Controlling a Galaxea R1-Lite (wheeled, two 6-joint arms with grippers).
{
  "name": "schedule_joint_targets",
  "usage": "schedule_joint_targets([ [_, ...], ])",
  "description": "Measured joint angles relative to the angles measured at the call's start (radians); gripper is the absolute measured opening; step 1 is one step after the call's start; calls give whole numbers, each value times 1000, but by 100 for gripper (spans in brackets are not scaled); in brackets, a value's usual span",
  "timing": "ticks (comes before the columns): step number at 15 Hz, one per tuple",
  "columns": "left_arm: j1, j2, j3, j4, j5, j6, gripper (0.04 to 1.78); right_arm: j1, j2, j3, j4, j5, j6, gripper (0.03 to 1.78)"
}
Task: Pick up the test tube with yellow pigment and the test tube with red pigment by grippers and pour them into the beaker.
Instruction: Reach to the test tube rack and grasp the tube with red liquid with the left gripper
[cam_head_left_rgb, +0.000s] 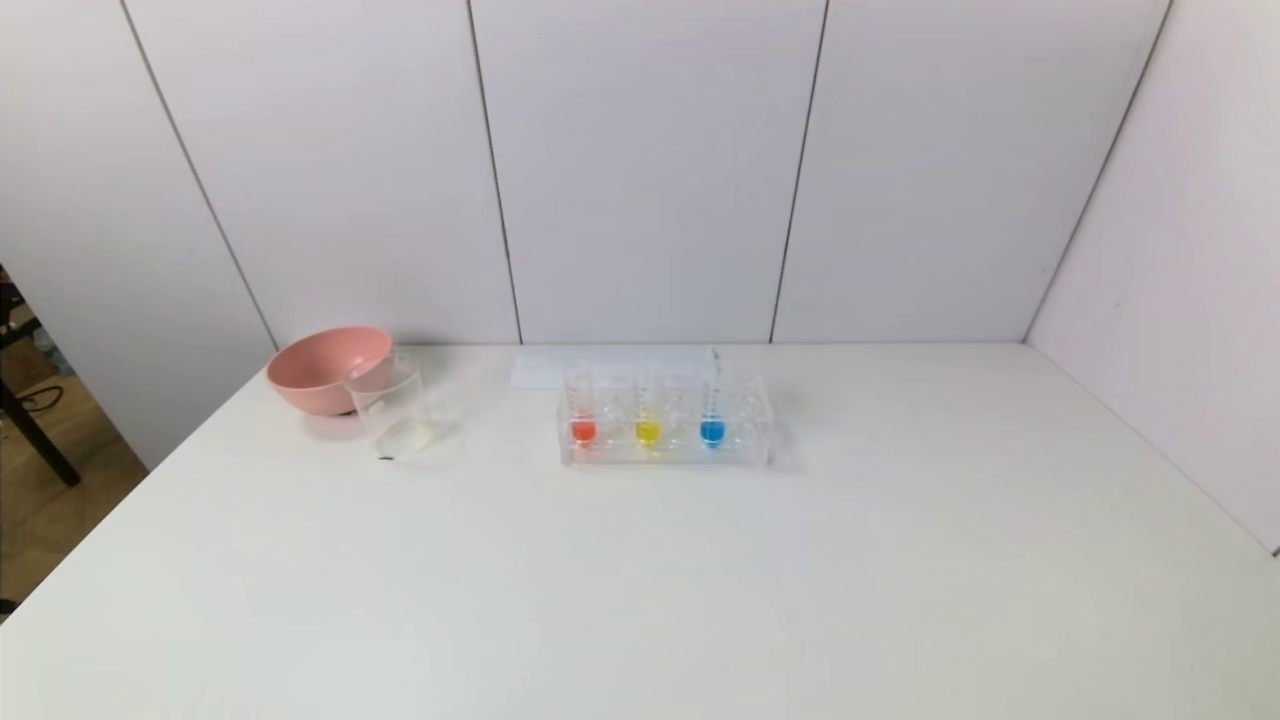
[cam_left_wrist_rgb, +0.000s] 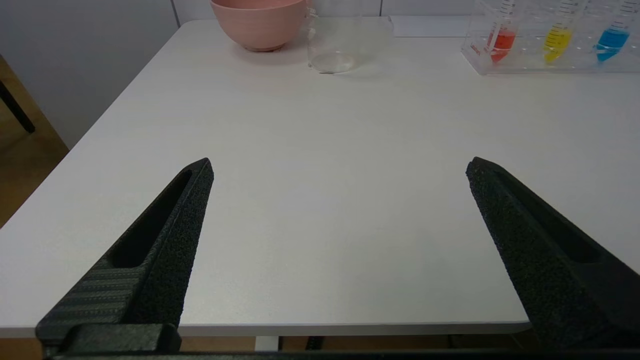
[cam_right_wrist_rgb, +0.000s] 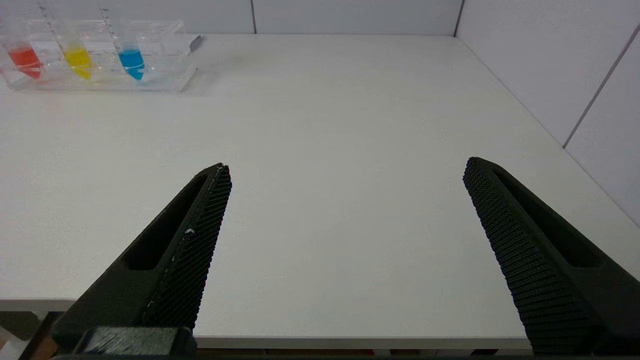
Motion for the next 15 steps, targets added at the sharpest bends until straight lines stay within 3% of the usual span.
schedule_joint_targets([
  [15,0,0,0,0,0,0,177,0,0,0,0,1,0,170],
])
